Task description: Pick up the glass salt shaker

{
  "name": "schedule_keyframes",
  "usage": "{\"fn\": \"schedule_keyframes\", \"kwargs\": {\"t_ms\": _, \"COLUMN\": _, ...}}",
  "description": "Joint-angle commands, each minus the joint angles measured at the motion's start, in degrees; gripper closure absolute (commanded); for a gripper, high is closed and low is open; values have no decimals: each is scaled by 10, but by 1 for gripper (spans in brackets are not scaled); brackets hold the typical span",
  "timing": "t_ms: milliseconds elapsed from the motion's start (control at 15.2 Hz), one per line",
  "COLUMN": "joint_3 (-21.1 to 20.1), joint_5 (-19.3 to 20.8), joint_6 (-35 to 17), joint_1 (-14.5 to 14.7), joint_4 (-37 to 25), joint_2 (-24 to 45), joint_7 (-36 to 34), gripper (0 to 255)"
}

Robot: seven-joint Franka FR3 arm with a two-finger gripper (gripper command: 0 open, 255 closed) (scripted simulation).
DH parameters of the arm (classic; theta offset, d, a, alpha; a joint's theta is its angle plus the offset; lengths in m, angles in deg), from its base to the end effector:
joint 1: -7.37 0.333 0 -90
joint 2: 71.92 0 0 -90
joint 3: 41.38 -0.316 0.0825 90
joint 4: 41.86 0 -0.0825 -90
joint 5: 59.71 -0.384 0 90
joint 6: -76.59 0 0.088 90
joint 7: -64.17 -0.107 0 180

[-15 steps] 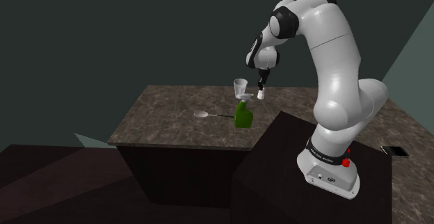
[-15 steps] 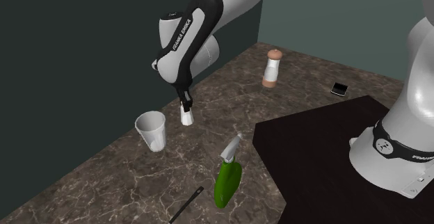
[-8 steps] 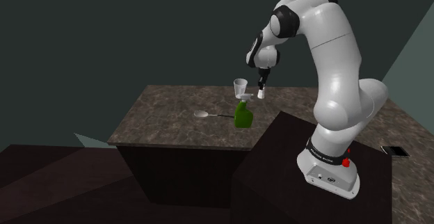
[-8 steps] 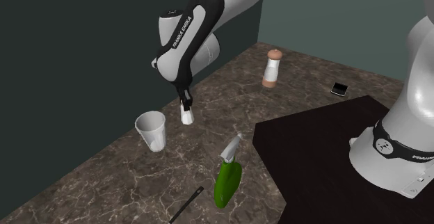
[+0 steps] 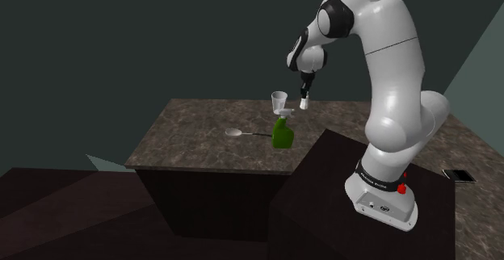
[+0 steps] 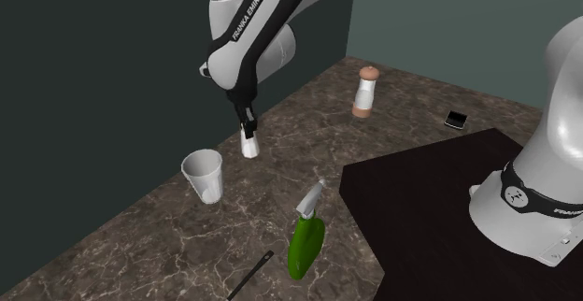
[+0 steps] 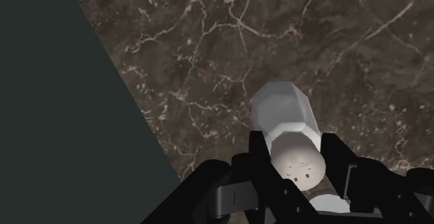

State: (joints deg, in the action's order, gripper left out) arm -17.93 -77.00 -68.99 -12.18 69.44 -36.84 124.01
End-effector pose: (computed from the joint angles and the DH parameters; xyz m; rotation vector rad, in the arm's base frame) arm 0.4600 -0.4215 0.1910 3.0590 0.1840 -0.0112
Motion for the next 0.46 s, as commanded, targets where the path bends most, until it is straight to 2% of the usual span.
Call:
{"fn": "schedule_keyframes", "kwargs": {"t_ms": 0, "joint_3": 6, "joint_5": 6, "joint_6": 11, "joint_1": 4, "joint_4": 1, "joint_2": -12, "joint_7": -3, "gripper": 255}}
{"fn": "schedule_keyframes", "kwargs": {"t_ms": 396, "joint_3": 17, "joint_5": 19, "joint_6": 32, "joint_1": 13, "joint_4": 4, "joint_2": -36, "joint_7": -10, "gripper": 255}}
